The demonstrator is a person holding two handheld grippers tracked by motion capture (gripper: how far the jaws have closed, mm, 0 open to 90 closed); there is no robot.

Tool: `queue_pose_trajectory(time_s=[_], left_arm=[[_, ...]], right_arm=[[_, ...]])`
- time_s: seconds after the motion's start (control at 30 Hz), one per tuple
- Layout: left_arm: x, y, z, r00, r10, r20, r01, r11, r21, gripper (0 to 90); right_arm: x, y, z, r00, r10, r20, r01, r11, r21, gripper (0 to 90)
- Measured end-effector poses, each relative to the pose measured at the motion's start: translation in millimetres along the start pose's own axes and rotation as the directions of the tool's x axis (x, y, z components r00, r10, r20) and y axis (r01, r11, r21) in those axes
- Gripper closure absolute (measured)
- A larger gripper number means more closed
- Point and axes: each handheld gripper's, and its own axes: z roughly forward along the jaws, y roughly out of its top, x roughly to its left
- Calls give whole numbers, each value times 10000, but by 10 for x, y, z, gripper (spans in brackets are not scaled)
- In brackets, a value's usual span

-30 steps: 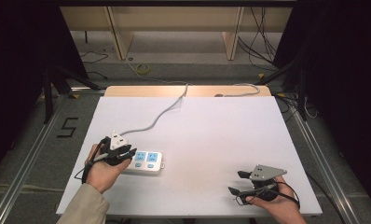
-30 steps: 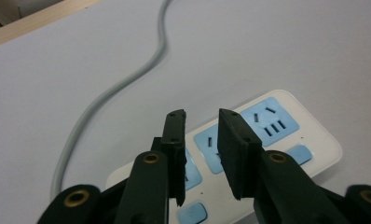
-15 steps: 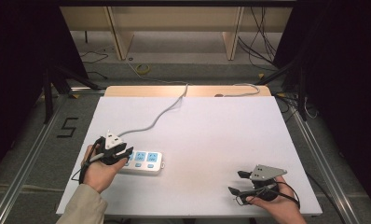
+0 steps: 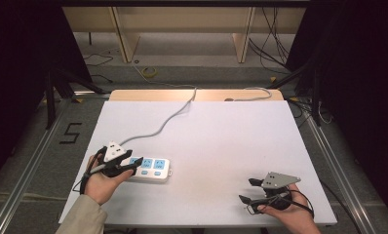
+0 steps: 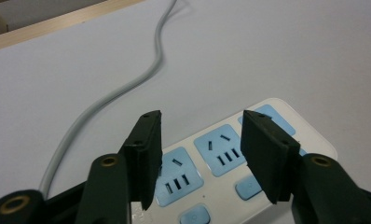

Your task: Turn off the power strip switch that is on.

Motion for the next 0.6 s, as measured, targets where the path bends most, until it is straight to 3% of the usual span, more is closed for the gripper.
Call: queue_pose_trajectory(time_s=[0.37,0.6], left_arm=[[-51,-114,-28,9971,4,762,5,9999,-120,321],[-71,-197,-82,9966,153,805,-143,9998,-126,286]], right_arm=[[-3,-4,-3,10000,6,19,-6,10000,17,316],[-5,-5,1,10000,-11,-3,11,10000,6,315]])
